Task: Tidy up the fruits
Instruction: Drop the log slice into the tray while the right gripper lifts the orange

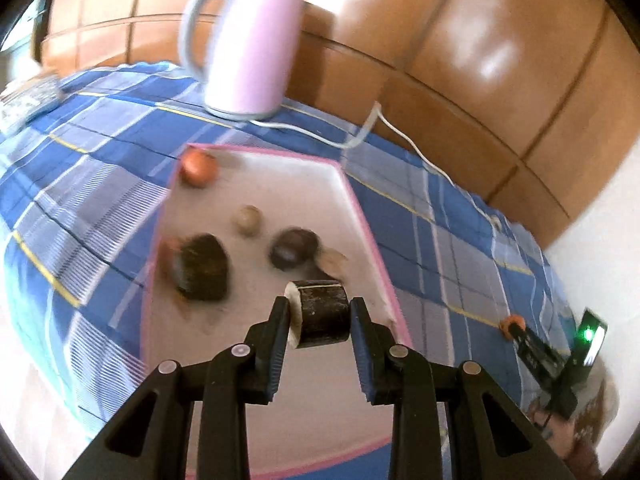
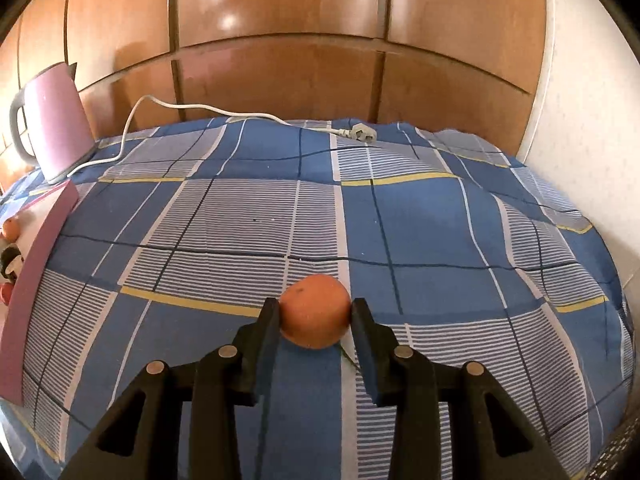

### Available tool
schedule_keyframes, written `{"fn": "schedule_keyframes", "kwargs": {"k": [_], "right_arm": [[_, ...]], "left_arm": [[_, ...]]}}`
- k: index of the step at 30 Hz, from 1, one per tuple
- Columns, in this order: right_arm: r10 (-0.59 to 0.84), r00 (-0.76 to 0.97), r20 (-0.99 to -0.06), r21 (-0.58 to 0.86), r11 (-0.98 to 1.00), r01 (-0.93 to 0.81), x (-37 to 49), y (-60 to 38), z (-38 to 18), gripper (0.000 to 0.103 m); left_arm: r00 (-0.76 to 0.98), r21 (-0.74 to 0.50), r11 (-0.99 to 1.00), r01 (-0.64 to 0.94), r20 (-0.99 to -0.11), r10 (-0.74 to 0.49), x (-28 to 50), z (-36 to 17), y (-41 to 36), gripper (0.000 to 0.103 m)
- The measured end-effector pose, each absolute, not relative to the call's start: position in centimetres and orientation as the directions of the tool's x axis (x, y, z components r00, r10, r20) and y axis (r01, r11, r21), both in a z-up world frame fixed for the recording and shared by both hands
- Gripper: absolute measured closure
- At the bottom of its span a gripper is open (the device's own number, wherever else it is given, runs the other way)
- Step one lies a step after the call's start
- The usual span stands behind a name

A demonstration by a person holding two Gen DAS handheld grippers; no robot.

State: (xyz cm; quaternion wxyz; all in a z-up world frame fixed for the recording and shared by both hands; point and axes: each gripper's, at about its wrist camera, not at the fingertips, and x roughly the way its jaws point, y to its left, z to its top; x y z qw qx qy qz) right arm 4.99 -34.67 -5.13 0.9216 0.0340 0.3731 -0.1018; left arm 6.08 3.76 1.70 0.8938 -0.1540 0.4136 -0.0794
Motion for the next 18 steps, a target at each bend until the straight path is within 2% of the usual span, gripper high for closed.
{"fn": "schedule_keyframes", "kwargs": {"k": [5, 18], "right_arm": [[-0.156, 0.696, -0.7, -0.01, 0.978, 0.209, 5.0, -34.8, -5.1, 0.066], [-0.148, 0.671, -0.727, -0.021, 0.981, 0.195, 5.3, -34.8, -5.1, 0.066]], "left_arm": [[0.674, -0.37, 0.927, -0.063, -0.701, -0.235, 7.9, 2.4, 7.6, 0.073], [0.658, -0.29, 0.949, -0.125, -0.74, -0.139, 15.8, 0.4, 9.2, 0.072]]}}
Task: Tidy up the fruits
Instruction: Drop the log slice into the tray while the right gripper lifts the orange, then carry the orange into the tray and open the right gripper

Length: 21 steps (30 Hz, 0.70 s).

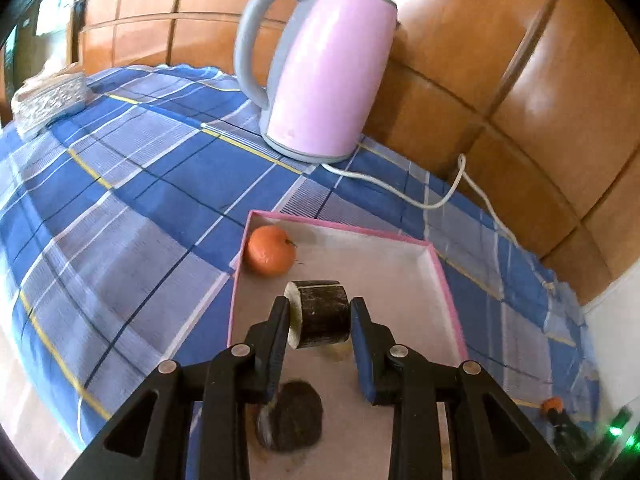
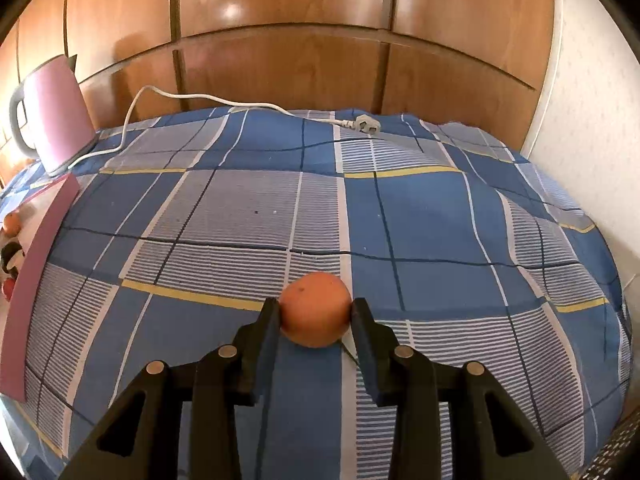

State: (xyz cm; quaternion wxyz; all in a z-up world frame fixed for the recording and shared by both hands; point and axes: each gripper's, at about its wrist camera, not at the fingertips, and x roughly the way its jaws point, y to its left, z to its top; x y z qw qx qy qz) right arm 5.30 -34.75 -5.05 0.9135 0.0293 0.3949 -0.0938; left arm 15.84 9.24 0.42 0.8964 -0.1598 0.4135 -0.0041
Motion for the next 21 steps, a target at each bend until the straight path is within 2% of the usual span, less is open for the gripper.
{"fn": "schedule_keyframes", "kwargs": {"k": [3, 7, 13, 21], "right_arm": [[-0.149, 0.668, -0.729, -0.023, 0.981, 0.193, 5.3, -34.8, -5.0, 0.066], [-0.156, 0.666, -0.73, -0.035, 0.981, 0.191, 5.4, -34.6, -5.0, 0.066], [-0.167, 0.665, -0.728, -0.05, 0.98, 0.191, 5.4, -34.4, -5.1, 0.066], [-0.167, 0.664, -0.728, -0.048, 0.98, 0.194, 5.4, -34.4, -5.0, 0.066]], "left_arm": [[0.641, -0.282, 0.949, -0.137, -0.756, -0.132, 16.7, -0.7, 9.3, 0.071], [0.651, -0.266, 0.95, -0.161, -0.753, -0.101, 16.0, -1.0, 9.4, 0.058], [0.681, -0.198, 0.965, -0.175, -0.732, -0.027, 13.2, 0.1, 8.3, 0.057], [0.698, -0.163, 0.971, -0.174, -0.716, 0.004, 8.5, 0.9, 6.8, 0.041]]}}
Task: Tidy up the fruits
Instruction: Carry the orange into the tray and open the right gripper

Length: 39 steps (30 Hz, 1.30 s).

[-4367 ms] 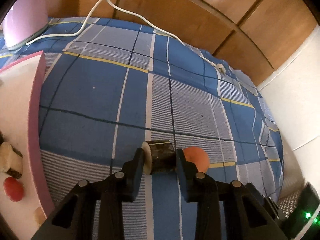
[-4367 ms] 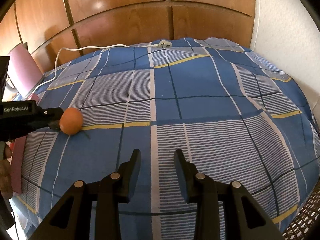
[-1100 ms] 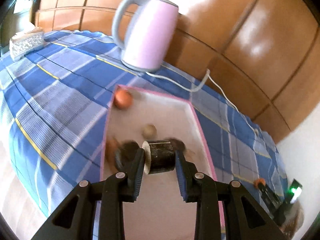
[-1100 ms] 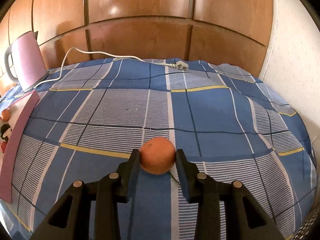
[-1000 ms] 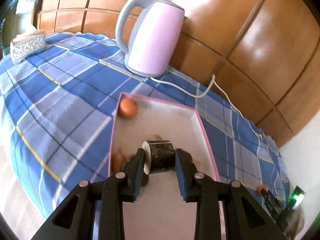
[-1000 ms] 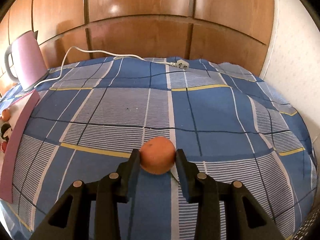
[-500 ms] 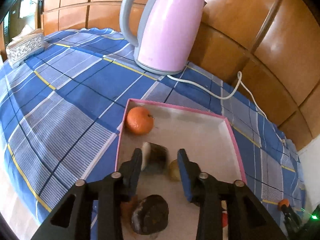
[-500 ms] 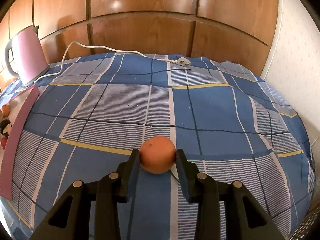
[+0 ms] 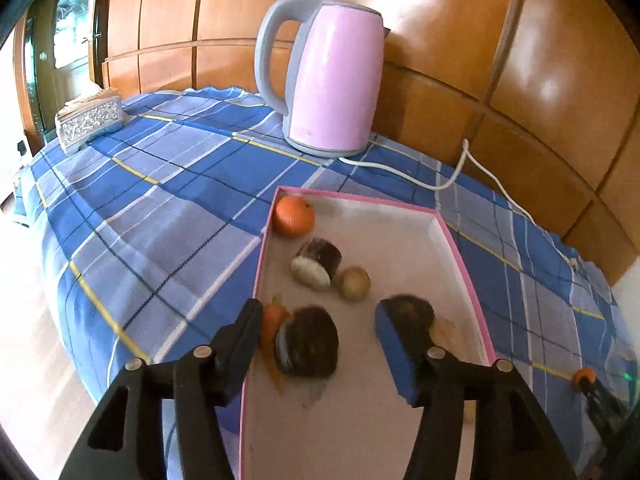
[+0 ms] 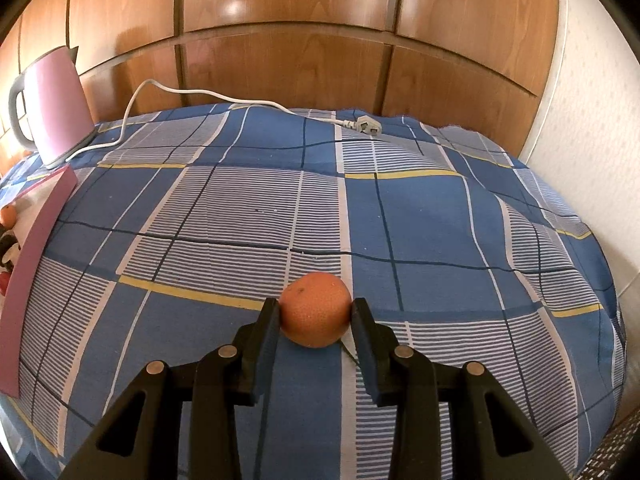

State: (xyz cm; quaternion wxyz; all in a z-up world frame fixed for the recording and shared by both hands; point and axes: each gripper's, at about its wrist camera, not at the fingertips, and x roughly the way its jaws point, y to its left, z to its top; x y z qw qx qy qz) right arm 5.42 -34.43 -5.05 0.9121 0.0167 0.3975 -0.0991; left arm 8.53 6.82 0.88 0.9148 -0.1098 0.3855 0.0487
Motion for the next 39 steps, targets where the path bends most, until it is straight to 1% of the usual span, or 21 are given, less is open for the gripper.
{"fn": "schedule_keyframes", "kwargs": {"k": [1, 4, 5, 8, 15, 17, 30, 39], "right_arm": [[-0.167, 0.664, -0.729, -0.048, 0.98, 0.195, 5.4, -34.4, -5.0, 0.066], [-0.166, 0.662, -0.731, -0.047, 0.98, 0.194, 5.5, -34.4, -5.0, 0.066], [-0.166, 0.662, -0.731, -0.046, 0.98, 0.194, 5.5, -34.5, -5.0, 0.066], [-0.163, 0.659, -0.735, -0.044, 0.98, 0.193, 5.6, -34.5, -5.0, 0.066], [-0.123, 0.659, -0.742, -0.01, 0.985, 0.173, 5.5, -34.0, -4.6, 0.067], [-0.087, 0.658, -0.748, 0.019, 0.988, 0.153, 5.5, -33.4, -4.4, 0.067], [0.195, 0.648, -0.736, 0.147, 0.981, -0.128, 5.8, -25.7, -1.6, 0.067], [0.348, 0.604, -0.717, 0.163, 0.926, -0.34, 5.0, -19.5, 0.6, 0.067]], "left_arm": [[0.696, -0.156, 0.973, -0.173, -0.718, 0.009, 7.9, 0.9, 6.6, 0.039], [0.695, -0.144, 0.975, -0.169, -0.719, 0.014, 6.5, 0.9, 6.1, 0.037], [0.695, -0.142, 0.975, -0.171, -0.719, 0.017, 6.2, 1.0, 6.0, 0.034], [0.701, -0.135, 0.975, -0.175, -0.713, 0.027, 5.0, 1.0, 5.8, 0.031], [0.695, -0.13, 0.977, -0.168, -0.719, 0.024, 3.8, 0.8, 5.5, 0.03], [0.695, -0.131, 0.977, -0.168, -0.719, 0.023, 3.7, 0.8, 5.5, 0.03], [0.694, -0.148, 0.971, -0.189, -0.72, 0.025, 3.5, 0.7, 6.4, 0.029], [0.696, -0.164, 0.964, -0.211, -0.717, 0.03, 3.4, 0.6, 7.2, 0.027]]}}
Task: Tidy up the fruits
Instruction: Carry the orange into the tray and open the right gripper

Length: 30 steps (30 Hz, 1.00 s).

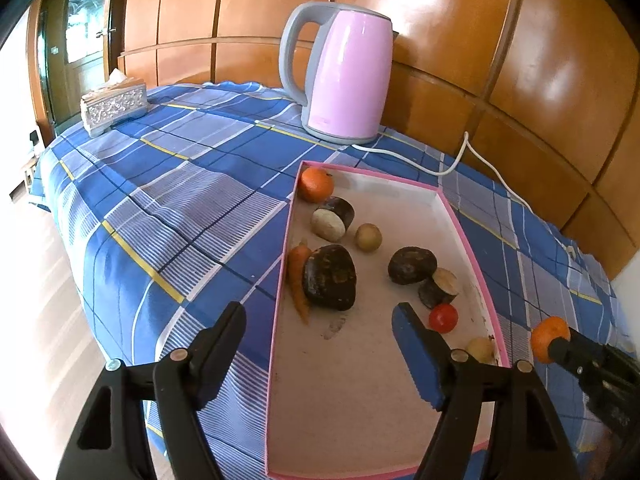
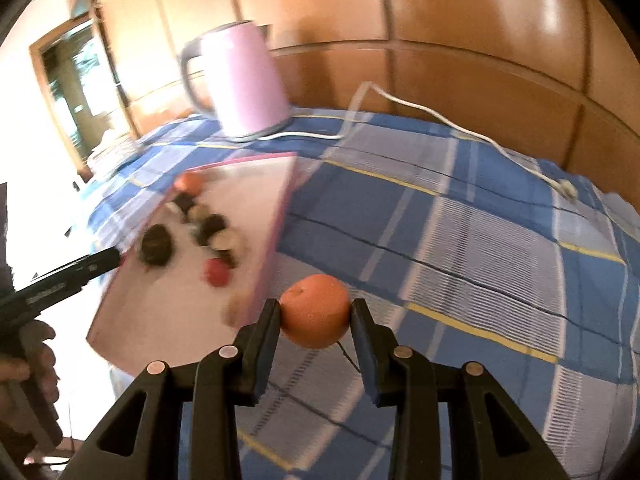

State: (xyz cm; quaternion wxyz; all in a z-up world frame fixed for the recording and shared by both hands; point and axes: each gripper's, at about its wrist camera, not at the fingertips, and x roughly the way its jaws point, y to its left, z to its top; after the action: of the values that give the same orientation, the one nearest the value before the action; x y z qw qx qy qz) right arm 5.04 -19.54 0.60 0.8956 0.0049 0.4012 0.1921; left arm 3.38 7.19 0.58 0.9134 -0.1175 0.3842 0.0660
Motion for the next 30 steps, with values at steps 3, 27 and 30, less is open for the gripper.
{"fn": "schedule_keyframes", "kwargs": {"k": [3, 27, 30], "right_arm": [[0.398, 0.582, -0.709, 0.168, 0.897, -0.409, 4.6, -17.6, 1.1, 0.067], [0.448, 0.462, -0.766, 0.144, 0.819, -0.556, 8.3, -7.4, -1.2, 0.062], [0.463, 0.466, -0.754, 0.171, 0.823, -0.541, 8.0, -8.1, -0.8, 0.06]], "left_arm": [[0.698, -0.168, 0.961, -0.219, -0.715, 0.034, 3.4, 0.6, 7.4, 0.027], [0.697, -0.185, 0.923, -0.337, -0.708, 0.113, 3.6, 0.8, 11.3, 0.024], [0.696, -0.18, 0.925, -0.334, -0.709, 0.114, 3.6, 0.7, 11.1, 0.023]]}}
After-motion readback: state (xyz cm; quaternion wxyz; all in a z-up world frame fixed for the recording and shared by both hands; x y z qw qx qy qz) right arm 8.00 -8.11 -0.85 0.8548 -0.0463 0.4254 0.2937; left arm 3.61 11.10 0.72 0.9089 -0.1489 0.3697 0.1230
